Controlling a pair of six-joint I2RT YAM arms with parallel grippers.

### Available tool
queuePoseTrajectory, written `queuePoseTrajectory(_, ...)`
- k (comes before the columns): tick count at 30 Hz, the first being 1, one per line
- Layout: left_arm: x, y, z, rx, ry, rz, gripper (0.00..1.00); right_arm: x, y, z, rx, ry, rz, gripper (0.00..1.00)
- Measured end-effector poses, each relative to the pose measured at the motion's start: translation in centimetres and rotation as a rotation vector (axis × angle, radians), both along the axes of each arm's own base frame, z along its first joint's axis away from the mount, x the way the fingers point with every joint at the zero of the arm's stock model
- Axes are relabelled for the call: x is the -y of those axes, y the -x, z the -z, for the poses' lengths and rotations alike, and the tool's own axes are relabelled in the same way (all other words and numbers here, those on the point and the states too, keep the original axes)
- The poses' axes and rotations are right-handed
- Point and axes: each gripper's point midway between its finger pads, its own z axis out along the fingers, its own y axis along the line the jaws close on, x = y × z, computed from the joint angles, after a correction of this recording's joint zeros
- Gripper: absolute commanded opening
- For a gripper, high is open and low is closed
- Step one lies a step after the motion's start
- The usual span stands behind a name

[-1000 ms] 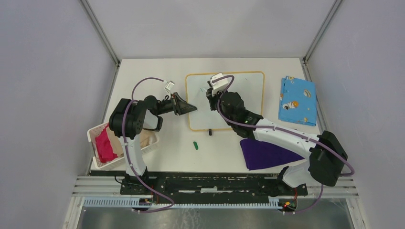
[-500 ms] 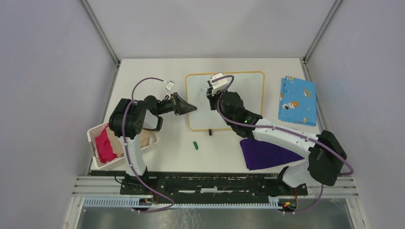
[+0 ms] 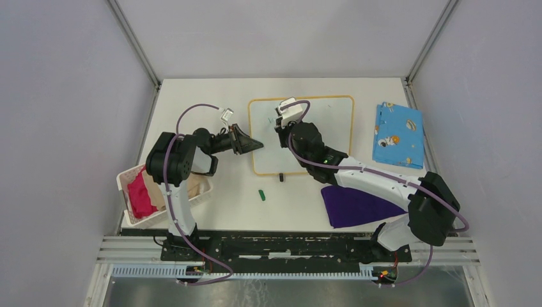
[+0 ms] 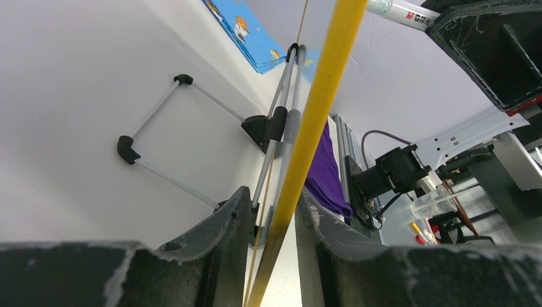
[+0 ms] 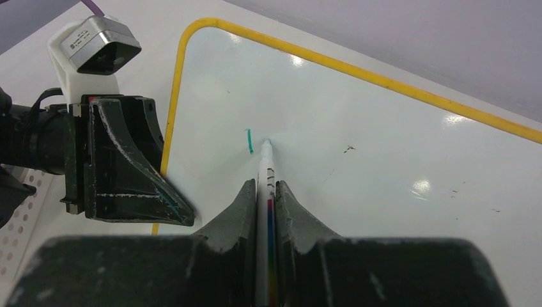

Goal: Write a sentence on the whiteboard

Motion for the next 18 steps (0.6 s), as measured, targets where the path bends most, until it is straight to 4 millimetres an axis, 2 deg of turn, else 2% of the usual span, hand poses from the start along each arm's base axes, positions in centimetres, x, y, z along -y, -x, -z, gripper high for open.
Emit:
queuePoseTrajectory(8,0.0,0.0,0.0,0.000,0.000,0.000,0.38,0.1,0.1,0.3,-0.006,0.006,-0.001,0.00)
queuePoseTrajectory(18,0.0,-0.2,0.0,-0.001,0.002,-0.009,0.38,-0.2,1.0,2.7,-0.049,0.025,-0.047,0.00)
